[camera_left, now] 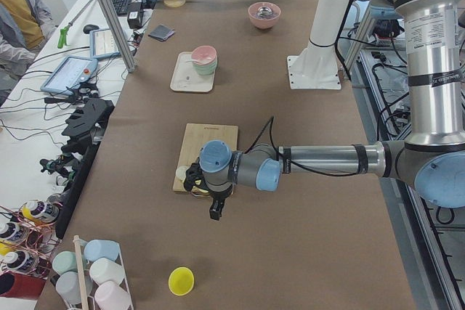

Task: Stack pink bowl on green and place spoon

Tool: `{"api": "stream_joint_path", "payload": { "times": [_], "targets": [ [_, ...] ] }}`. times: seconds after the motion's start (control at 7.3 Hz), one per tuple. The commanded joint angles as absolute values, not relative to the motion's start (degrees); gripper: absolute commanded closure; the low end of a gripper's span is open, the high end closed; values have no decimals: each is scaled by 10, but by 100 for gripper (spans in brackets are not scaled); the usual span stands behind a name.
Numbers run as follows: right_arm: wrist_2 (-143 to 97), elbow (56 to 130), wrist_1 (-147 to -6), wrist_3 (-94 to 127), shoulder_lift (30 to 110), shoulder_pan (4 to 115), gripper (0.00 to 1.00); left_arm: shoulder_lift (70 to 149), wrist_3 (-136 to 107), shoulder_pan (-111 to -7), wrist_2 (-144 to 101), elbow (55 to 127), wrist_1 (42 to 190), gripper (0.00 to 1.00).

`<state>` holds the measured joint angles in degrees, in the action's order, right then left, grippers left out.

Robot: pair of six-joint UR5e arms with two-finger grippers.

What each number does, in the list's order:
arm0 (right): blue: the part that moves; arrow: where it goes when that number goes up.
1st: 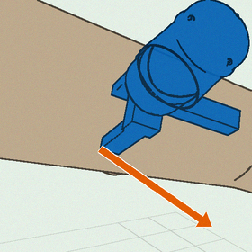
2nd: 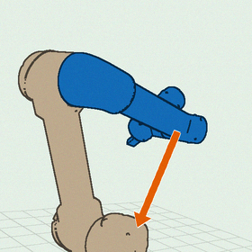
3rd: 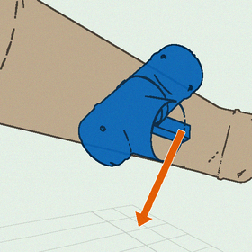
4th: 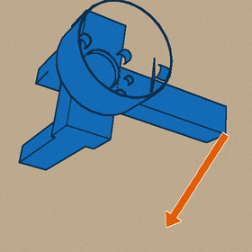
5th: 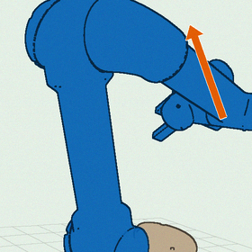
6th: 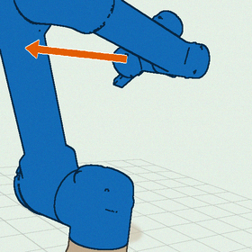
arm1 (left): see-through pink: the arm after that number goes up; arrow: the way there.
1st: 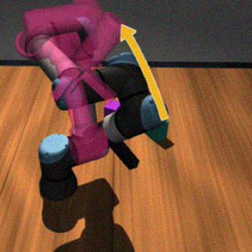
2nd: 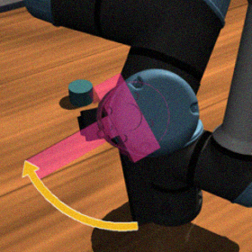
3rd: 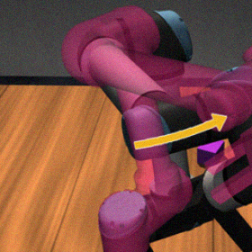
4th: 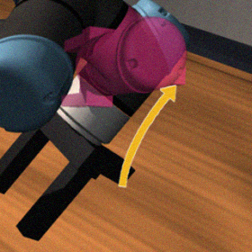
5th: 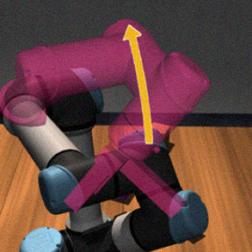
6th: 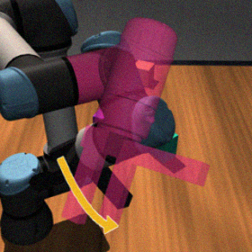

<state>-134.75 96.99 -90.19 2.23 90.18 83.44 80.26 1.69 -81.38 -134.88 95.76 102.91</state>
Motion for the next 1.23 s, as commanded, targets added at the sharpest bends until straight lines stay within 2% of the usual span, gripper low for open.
{"api": "stream_joint_path", "payload": {
  "times": [0.0,1.1],
  "targets": [
    [-1347,978,-908,22,904,835,0,808,18,-814,-1346,970,1030,2],
    [-1361,983,-907,31,906,834,0,816,19,-813,-1346,960,1030,2]
  ]
}}
